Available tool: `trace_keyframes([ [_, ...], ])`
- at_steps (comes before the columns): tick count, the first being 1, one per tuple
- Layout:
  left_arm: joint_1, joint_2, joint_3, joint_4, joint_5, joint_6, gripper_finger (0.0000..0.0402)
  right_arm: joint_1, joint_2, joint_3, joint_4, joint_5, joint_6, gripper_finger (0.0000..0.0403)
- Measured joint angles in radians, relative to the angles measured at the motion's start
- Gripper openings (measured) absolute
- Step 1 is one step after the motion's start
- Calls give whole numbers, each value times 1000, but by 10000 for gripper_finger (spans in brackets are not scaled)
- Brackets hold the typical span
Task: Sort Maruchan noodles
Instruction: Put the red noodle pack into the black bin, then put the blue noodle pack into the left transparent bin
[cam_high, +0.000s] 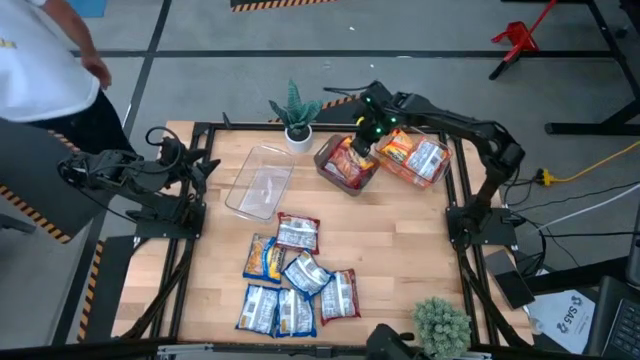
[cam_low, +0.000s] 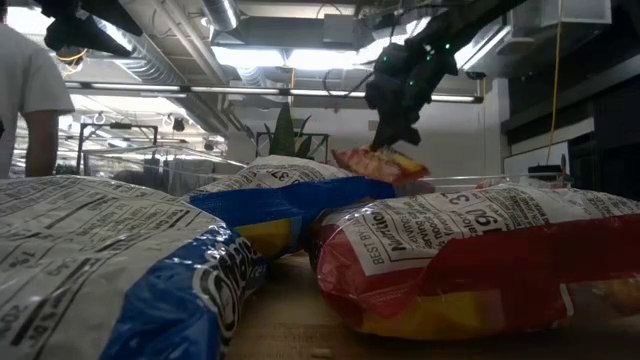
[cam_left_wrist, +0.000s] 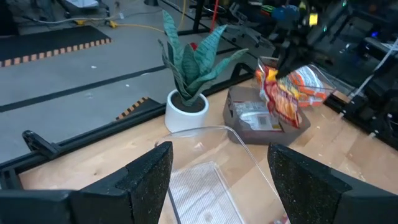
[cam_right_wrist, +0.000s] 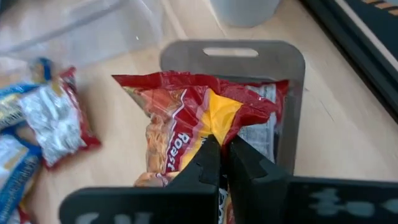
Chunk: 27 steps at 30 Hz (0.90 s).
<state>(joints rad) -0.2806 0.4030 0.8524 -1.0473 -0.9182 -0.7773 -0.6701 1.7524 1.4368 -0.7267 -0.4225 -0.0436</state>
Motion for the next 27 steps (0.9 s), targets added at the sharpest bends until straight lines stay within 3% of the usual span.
trace_keyframes([
  [11, 0, 0, 0, 0, -23, -54, 258, 2, 99, 0, 40, 40, -120, 0],
  [15, 0, 0, 0, 0, -24, -55, 258, 10, 101, 0, 93, 112, -123, 9],
  [19, 0, 0, 0, 0, -24, -55, 258, 9, 100, 23, 101, 128, -165, 48],
  [27, 0, 0, 0, -23, -23, -54, 258, 31, 97, 76, 99, 222, -168, 169],
])
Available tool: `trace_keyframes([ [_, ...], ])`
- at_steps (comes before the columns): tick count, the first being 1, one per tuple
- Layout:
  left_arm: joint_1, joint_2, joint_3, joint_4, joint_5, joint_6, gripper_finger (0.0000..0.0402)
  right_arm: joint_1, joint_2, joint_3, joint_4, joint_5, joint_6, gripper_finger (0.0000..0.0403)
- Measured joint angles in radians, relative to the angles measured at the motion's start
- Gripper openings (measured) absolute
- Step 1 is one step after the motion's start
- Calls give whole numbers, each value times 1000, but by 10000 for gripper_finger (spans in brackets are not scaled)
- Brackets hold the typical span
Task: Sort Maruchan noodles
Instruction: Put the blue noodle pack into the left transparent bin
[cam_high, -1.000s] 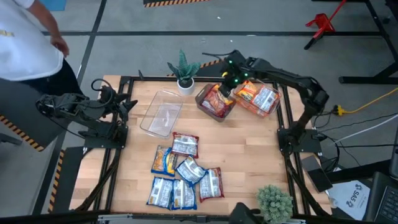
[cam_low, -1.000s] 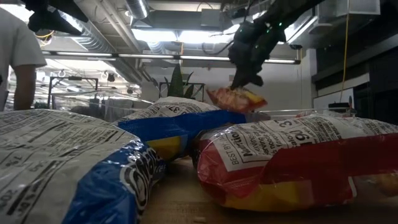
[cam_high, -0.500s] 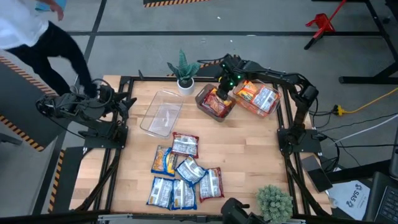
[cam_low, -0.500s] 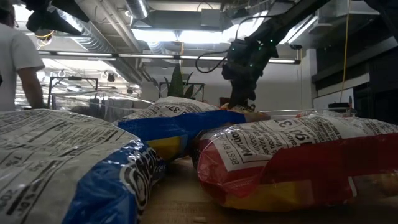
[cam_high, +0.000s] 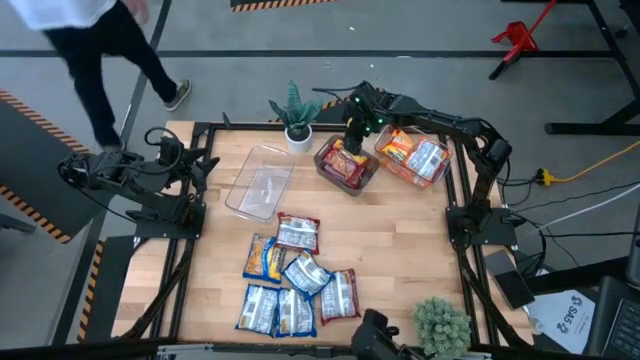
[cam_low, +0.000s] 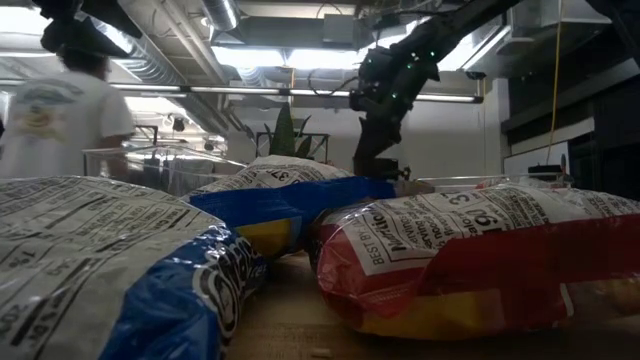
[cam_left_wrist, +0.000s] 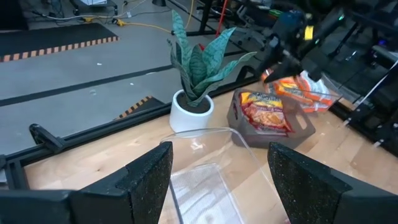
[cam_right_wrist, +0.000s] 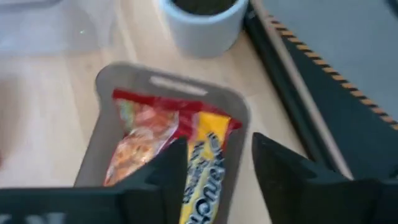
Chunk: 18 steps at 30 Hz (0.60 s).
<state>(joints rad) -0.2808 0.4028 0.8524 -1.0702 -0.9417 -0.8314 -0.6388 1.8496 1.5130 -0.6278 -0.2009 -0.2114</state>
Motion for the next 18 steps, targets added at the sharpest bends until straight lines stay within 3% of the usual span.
trace_keyframes([
  [2, 0, 0, 0, -2, 0, 0, 258, -1, -1, 41, -18, -5, 22, 191],
  [4, 0, 0, 0, -4, 1, 0, 258, 1, -11, 107, -64, -74, 48, 204],
  [9, 0, 0, 0, -22, 35, 3, 258, 61, -20, 320, -222, -205, 160, 211],
  [13, 0, 0, 0, -25, 96, 4, 258, 180, -20, 409, -402, -203, 230, 211],
  [18, 0, 0, 0, -47, 164, 28, 258, 403, -19, 382, -528, -176, 364, 211],
])
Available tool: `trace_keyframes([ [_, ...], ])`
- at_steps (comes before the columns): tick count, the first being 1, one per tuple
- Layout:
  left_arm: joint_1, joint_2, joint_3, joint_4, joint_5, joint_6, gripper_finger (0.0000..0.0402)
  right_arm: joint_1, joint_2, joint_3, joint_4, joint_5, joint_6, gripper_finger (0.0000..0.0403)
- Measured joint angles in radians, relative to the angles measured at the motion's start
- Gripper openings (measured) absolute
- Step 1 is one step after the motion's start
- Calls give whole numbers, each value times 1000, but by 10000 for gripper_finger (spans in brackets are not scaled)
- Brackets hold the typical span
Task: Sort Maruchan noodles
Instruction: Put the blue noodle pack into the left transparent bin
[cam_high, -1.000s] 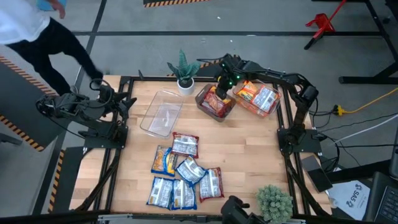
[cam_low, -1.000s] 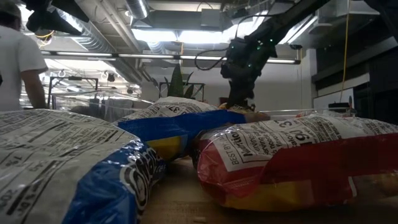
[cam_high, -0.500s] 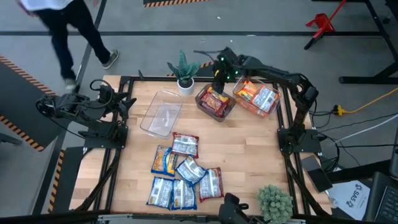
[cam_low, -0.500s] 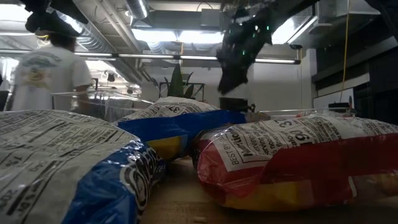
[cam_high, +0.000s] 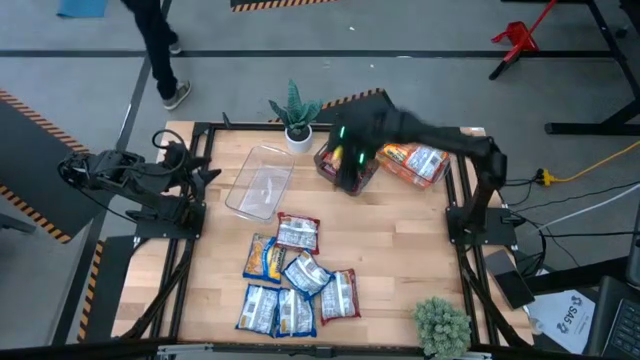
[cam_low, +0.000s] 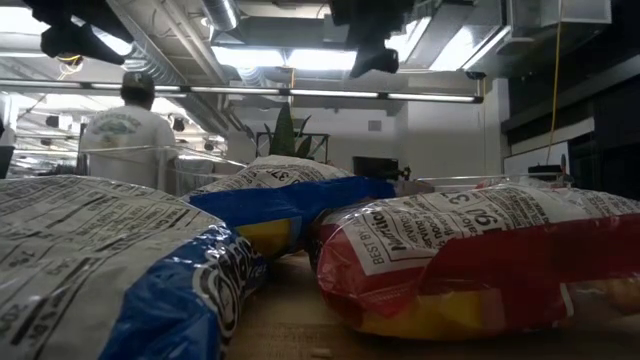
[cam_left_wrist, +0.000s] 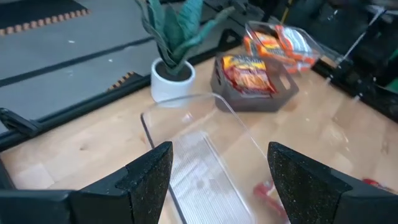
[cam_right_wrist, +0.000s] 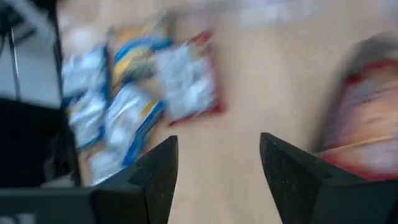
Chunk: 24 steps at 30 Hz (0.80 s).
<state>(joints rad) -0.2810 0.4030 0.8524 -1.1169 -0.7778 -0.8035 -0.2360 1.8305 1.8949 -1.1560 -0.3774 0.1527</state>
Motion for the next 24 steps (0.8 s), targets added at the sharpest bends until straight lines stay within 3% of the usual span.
trace_keyframes([
  [7, 0, 0, 0, 0, 55, 2, 258, 311, 1, -198, 225, 263, 341, 212],
  [16, 0, 0, 0, 2, 149, 52, 258, 380, 2, -510, 765, 221, 704, 232],
  [24, 0, 0, 0, 3, 160, 23, 258, 414, 3, -622, 838, 257, 759, 335],
])
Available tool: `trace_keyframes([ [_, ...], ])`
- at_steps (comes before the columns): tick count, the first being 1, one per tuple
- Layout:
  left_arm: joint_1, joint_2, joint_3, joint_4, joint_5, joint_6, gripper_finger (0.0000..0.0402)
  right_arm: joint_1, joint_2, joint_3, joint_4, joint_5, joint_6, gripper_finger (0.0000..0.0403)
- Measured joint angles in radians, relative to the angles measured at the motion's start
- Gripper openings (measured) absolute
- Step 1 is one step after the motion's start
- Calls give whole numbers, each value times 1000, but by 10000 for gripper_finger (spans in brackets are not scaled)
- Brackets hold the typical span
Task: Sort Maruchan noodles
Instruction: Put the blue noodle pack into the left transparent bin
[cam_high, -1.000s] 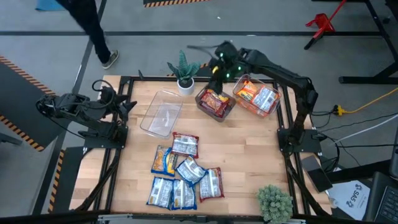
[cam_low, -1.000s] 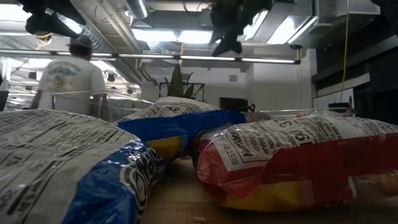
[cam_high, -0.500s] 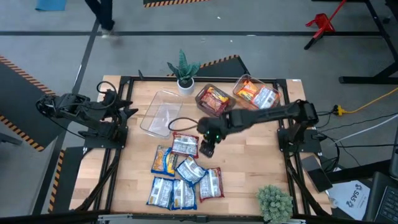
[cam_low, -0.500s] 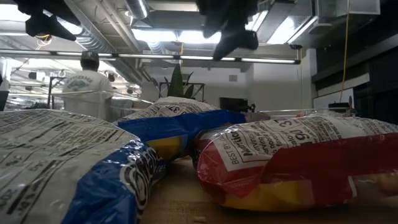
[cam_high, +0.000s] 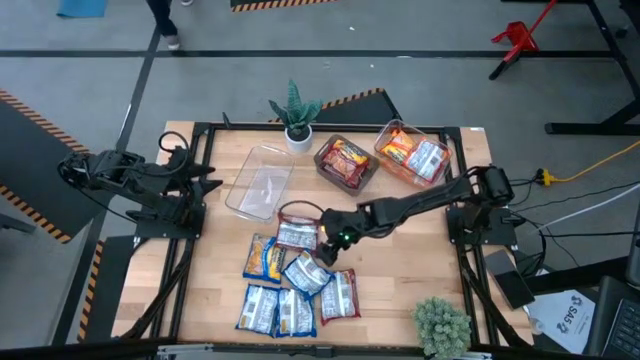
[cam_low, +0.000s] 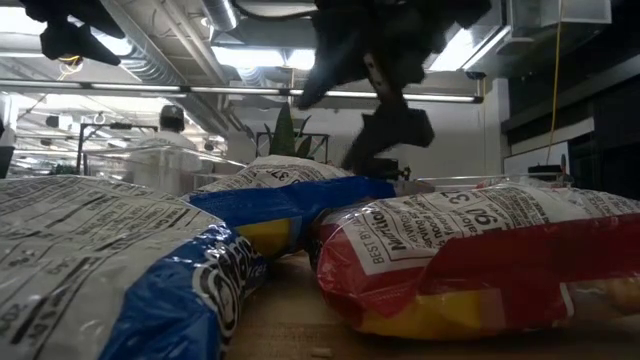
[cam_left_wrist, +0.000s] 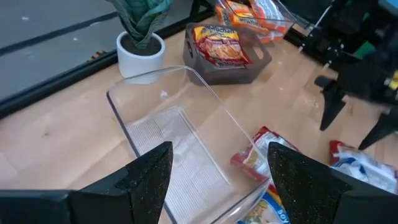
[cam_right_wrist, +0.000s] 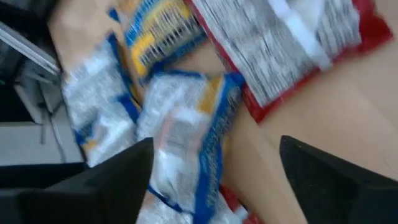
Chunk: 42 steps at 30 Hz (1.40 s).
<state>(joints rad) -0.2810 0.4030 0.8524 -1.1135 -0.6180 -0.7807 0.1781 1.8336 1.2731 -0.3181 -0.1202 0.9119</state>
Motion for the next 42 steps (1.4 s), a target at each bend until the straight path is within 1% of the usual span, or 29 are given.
trace_keyframes([
  [4, 0, 0, 0, 3, 1, -67, 258, 26, 31, -3, 39, 34, 1, 362],
  [6, 0, 0, 0, 4, 2, -78, 258, 40, 59, -2, 85, 46, 1, 365],
  [11, 0, 0, 0, 6, 2, -106, 258, 62, 127, -3, 108, 55, 31, 366],
  [16, 0, 0, 0, 6, 5, -111, 258, 70, 179, -3, 232, 17, 50, 366],
  [19, 0, 0, 0, 6, -4, -128, 258, 72, 202, -3, 273, -8, 53, 366],
  [23, 0, 0, 0, 5, -7, -135, 258, 72, 223, -3, 264, -42, 53, 366],
  [25, 0, 0, 0, 6, -8, -135, 258, 71, 230, -2, 273, -65, 52, 359],
  [27, 0, 0, 0, 5, -11, -136, 258, 70, 230, -2, 268, -73, 53, 340],
  [29, 0, 0, 0, 5, -17, -136, 258, 70, 230, -2, 269, -66, 53, 306],
  [32, 0, 0, 0, 6, -19, -136, 258, 63, 230, -2, 270, -70, 53, 236],
  [38, 0, 0, 0, 6, -30, -135, 258, 48, 221, 0, 273, -109, 51, 72],
  [40, 0, 0, 0, 6, -36, -134, 258, 43, 219, -2, 262, -119, 51, 30],
  [42, 0, 0, 0, 6, -43, -134, 258, 39, 215, 7, 251, -139, 48, 10],
])
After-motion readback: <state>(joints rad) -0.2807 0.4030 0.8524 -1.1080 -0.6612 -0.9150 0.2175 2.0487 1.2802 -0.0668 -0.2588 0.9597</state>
